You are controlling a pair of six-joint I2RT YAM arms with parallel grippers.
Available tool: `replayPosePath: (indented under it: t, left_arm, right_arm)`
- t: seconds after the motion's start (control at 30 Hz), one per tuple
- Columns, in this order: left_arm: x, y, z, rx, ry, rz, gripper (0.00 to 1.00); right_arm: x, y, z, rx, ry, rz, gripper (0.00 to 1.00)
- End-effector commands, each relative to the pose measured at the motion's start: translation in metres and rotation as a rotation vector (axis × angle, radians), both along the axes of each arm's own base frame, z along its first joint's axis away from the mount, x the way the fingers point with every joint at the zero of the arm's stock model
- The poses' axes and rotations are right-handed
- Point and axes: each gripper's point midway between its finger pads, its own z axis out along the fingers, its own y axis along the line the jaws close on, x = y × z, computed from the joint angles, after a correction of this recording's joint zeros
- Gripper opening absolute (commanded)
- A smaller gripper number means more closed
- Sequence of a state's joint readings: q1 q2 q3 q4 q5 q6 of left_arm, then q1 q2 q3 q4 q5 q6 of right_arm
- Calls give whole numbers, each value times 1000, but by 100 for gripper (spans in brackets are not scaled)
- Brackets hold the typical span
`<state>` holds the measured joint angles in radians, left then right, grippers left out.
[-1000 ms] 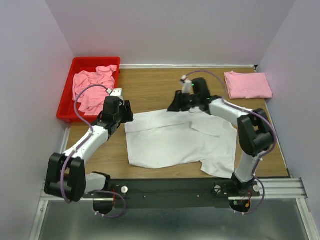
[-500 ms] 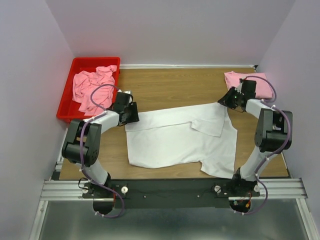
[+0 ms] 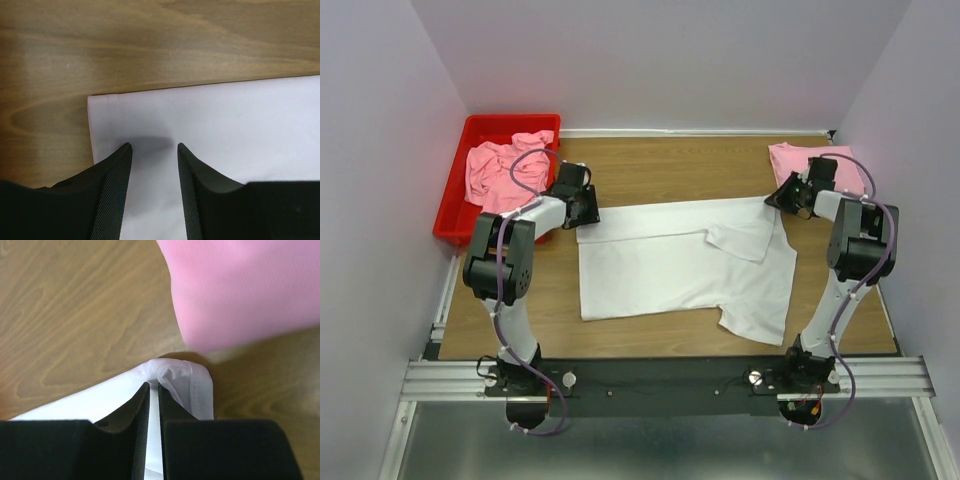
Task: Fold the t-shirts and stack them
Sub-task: Fold the tshirt
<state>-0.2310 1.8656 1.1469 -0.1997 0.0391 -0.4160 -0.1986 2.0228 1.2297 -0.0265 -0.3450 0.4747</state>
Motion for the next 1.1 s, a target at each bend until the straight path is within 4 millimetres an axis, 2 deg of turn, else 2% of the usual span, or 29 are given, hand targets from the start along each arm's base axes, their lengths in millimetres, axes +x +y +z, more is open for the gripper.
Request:
replayPosePath:
  t: [0.0, 0.03, 0.07, 0.1, 0.17, 0.2, 0.27, 0.3, 0.37, 0.4, 0.47, 0.5, 0.53, 0.57, 0.63, 0.67, 0.7, 0.73, 0.77, 0.8, 0.83, 0.87, 0.9, 0.97, 1.0, 1.03, 1.07]
  left_arm:
    - [-17, 20, -40, 82, 176, 12, 49]
    - [-12, 19, -35, 79, 165, 13, 49]
    - [-8, 21, -41, 82, 176, 17, 49]
    - [4, 21, -34, 80, 158, 21, 49]
    - [13, 23, -41, 84, 173, 25, 49]
    - [26, 27, -34, 80, 155, 37, 49]
    - [35, 30, -41, 83, 169, 46, 49]
    - [49, 32, -31, 76, 144, 55, 49]
    - [61, 39, -29, 99, 125, 82, 49]
    - [72, 40, -18, 99, 94, 85, 50]
    - [82, 39, 7, 92, 31, 84, 57]
    - [85, 39, 19, 89, 1, 86, 59]
    - [87, 40, 48, 80, -58, 90, 62]
    - [85, 40, 62, 80, -85, 94, 63]
    - [74, 44, 84, 94, -121, 108, 65]
    - [66, 42, 116, 85, -184, 111, 66]
    - [51, 44, 115, 89, -168, 114, 66]
    - [38, 44, 143, 78, -222, 127, 67]
    - [27, 43, 148, 72, -230, 129, 67]
    - [14, 37, 151, 67, -230, 120, 67]
    - [-12, 39, 152, 64, -229, 130, 68]
    - [-26, 37, 150, 64, -225, 119, 68]
    - [-51, 35, 126, 78, -170, 106, 68]
    - [-78, 30, 120, 71, -161, 100, 68]
    - [-94, 28, 129, 39, -193, 109, 68]
    - [-119, 24, 107, 53, -139, 87, 68]
    - [-132, 23, 111, 35, -156, 91, 68]
  right_arm:
    - [15, -12, -28, -18, 40, -6, 19]
    - [13, -9, -35, -3, 52, 4, 19]
    - [20, -9, -38, 7, 50, 8, 19]
    - [26, -8, -38, 15, 41, 14, 20]
    - [34, -6, -38, 33, 30, 28, 20]
    - [42, -4, -37, 50, 17, 36, 22]
    - [51, -3, -33, 63, 0, 48, 25]
    - [58, -1, -27, 80, -20, 61, 29]
    - [65, 0, -14, 88, -51, 75, 33]
    - [70, 3, -2, 100, -77, 90, 38]
    - [74, 6, 28, 97, -131, 105, 43]
    - [73, 8, 40, 102, -146, 116, 50]
    - [71, 8, 69, 88, -191, 123, 52]
    - [68, 9, 81, 78, -206, 125, 55]
    - [55, 7, 104, 39, -215, 110, 63]
    - [40, 11, 125, 14, -238, 113, 64]
    - [30, 11, 133, -6, -238, 104, 67]
    - [16, 7, 131, -40, -198, 70, 68]
    - [-2, 13, 125, -56, -162, 67, 69]
    - [-16, 15, 123, -79, -140, 66, 69]
    - [-34, 13, 139, -126, -137, 37, 69]
    - [-47, 15, 140, -147, -127, 32, 69]
    - [-74, 25, 140, -163, -123, 38, 69]
    - [-100, 38, 133, -160, -113, 53, 69]
    - [-114, 54, 132, -158, -109, 79, 70]
    - [-139, 56, 122, -175, -82, 74, 70]
    - [-152, 69, 120, -176, -77, 100, 70]
